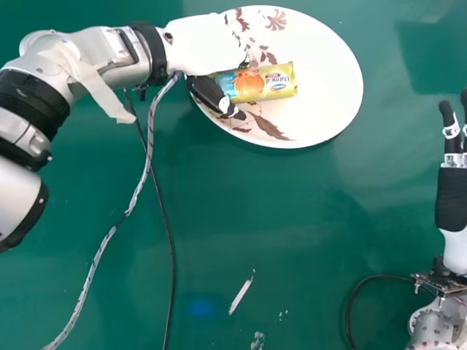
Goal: Pick up biscuit and place it in the plate
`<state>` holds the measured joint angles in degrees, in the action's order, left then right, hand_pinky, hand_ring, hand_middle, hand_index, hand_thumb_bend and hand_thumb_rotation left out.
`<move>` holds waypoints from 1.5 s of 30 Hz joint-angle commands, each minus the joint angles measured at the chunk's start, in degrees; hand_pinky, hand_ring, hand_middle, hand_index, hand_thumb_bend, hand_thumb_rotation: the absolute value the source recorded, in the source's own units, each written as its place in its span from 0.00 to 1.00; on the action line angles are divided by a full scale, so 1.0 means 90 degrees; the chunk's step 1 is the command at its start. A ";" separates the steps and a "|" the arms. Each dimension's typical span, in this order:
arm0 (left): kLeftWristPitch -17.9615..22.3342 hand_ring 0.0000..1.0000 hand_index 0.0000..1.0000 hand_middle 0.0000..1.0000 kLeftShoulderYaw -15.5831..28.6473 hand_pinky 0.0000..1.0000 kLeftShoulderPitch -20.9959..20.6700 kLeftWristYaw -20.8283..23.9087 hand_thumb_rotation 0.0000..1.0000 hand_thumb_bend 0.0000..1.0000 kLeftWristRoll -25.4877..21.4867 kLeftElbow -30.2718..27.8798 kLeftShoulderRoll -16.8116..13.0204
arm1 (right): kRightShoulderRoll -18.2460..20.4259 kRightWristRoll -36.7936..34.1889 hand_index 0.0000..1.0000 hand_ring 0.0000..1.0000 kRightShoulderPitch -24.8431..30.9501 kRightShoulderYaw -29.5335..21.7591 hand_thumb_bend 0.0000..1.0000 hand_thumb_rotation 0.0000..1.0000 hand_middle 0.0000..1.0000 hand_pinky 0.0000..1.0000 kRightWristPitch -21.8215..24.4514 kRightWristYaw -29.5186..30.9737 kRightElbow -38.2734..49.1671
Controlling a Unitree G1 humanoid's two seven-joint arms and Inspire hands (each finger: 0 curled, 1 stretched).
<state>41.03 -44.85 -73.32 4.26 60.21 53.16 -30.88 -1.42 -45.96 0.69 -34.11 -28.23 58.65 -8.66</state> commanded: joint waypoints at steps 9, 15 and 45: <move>-0.0452 0.59 0.76 0.80 0.0203 0.46 0.0360 0.0024 0.85 1.00 0.0066 -0.1074 0.0125 | 0.0362 -0.0131 0.86 1.00 0.0179 0.0174 0.86 0.85 0.96 1.00 0.0238 -0.0086 -0.0727; -0.0934 0.59 0.76 0.80 0.0621 0.45 0.0657 -0.0345 0.84 1.00 -0.0274 -0.1624 0.0152 | 0.0286 -0.0214 0.87 1.00 0.0199 0.0165 0.86 0.84 0.96 1.00 0.0409 -0.0045 -0.0655; -0.3559 0.57 0.75 0.77 0.3200 0.44 0.3155 -0.3663 0.85 1.00 -0.2551 -0.6766 -0.0309 | 0.0176 -0.0231 0.86 0.99 0.0227 0.0038 0.87 0.80 0.91 0.97 0.0377 0.0323 -0.0897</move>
<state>9.00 -16.89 -46.64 -28.00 38.45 -5.64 -33.46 -2.95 -47.42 0.50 -34.19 -24.44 61.59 -9.58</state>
